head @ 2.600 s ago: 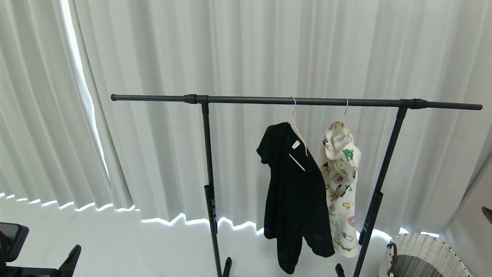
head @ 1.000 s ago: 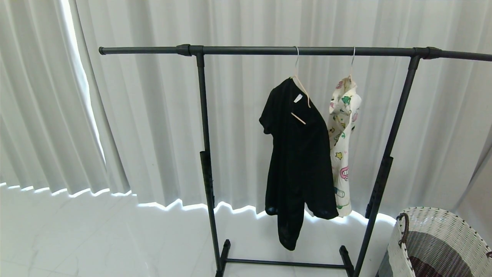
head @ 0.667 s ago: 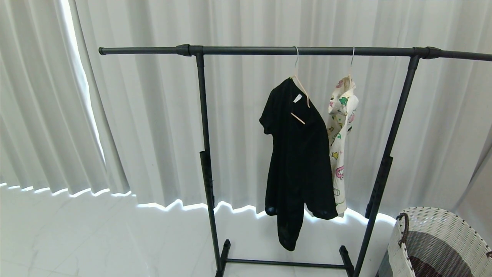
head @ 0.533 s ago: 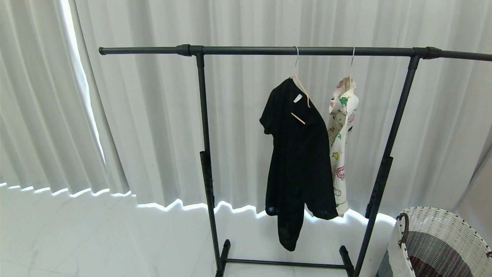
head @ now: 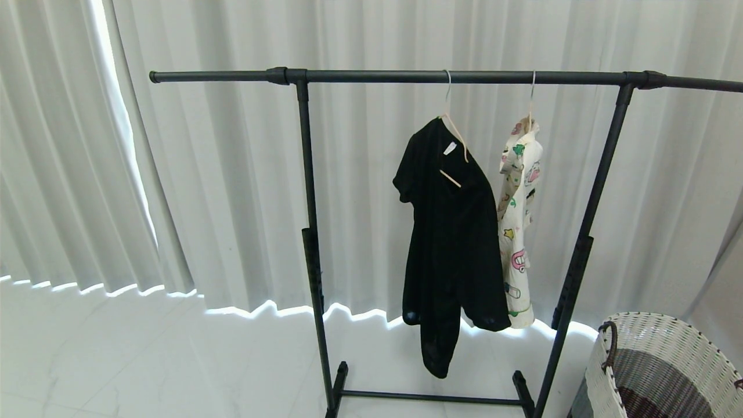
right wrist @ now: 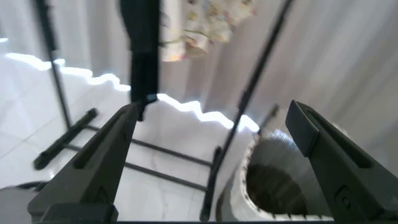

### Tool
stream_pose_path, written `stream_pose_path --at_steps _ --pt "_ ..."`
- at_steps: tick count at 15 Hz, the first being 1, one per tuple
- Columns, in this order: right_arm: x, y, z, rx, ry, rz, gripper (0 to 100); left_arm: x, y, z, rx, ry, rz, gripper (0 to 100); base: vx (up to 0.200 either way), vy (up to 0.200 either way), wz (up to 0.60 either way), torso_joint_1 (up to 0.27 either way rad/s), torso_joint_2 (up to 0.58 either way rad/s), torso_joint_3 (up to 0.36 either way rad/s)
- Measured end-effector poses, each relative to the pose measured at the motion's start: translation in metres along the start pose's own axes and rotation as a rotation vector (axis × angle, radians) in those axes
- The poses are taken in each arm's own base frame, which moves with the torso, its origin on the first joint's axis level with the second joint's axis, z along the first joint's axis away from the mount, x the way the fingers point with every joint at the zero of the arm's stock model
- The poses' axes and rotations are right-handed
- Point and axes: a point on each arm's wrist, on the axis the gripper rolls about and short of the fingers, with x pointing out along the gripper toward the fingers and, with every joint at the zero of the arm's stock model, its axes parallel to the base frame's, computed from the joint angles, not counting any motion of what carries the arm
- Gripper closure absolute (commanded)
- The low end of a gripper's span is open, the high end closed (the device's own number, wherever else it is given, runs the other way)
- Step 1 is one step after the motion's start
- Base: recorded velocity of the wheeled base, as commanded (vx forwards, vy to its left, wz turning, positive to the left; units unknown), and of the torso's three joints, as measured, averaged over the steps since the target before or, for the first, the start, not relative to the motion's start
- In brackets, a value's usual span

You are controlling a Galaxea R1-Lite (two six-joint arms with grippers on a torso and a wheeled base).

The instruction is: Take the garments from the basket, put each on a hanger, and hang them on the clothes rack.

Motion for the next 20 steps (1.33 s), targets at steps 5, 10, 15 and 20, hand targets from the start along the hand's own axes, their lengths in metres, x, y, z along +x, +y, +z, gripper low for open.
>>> stream_pose_path --at_steps 5,10,15,20 --pt "-0.004 -0.002 0.000 -0.049 -0.057 0.113 0 0.000 0.000 0.000 0.000 0.000 0.000 0 0.000 0.000 0.00 0.000 0.00 0.000" --pt "-0.010 -0.005 -0.001 0.159 -0.114 -0.106 0 0.000 0.000 0.000 0.000 0.000 0.000 0 0.000 0.000 0.00 0.000 0.00 0.000" --pt "-0.010 -0.007 -0.006 0.131 -0.085 -0.226 0 0.000 0.000 0.000 -0.001 0.000 0.000 0 0.000 0.000 0.00 0.000 0.00 0.000" --pt "-0.010 -0.006 -0.006 0.131 -0.080 -0.212 0 0.000 0.000 0.000 -0.001 0.000 0.000 0 0.000 0.000 0.00 0.000 0.00 0.000"
